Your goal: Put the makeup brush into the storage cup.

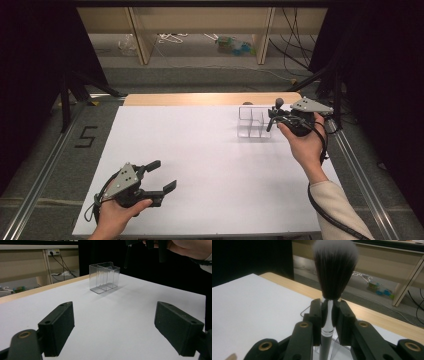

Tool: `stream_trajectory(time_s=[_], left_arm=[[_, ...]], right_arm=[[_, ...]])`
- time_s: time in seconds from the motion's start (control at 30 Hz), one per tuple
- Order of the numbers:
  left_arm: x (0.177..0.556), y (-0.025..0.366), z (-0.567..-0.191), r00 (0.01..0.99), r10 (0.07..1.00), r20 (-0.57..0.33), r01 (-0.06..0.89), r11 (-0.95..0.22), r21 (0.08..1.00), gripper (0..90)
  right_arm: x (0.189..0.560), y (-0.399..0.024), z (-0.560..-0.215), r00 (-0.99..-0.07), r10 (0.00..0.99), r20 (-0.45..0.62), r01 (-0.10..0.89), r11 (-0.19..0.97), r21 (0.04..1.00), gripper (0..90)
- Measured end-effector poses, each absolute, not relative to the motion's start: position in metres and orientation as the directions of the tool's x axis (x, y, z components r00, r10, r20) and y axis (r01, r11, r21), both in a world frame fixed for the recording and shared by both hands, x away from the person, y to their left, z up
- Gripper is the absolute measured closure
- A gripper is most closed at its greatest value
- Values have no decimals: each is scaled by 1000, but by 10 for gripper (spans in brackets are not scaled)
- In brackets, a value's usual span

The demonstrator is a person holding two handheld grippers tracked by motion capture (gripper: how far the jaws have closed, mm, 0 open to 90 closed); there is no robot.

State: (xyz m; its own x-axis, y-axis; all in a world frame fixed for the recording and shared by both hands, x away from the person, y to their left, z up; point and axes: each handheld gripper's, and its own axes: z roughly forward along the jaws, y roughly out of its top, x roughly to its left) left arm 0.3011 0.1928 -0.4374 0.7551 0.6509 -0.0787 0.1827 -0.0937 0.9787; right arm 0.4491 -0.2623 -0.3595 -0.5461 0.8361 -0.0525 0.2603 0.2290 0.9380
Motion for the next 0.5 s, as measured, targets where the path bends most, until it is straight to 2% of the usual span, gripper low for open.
stream_trajectory(time_s=[0.5], left_arm=[[301, 193, -437, 756, 650, -78, 182, -94, 979, 161]], right_arm=[[453, -263, -358, -539, 841, -43, 270, 221, 937, 776]])
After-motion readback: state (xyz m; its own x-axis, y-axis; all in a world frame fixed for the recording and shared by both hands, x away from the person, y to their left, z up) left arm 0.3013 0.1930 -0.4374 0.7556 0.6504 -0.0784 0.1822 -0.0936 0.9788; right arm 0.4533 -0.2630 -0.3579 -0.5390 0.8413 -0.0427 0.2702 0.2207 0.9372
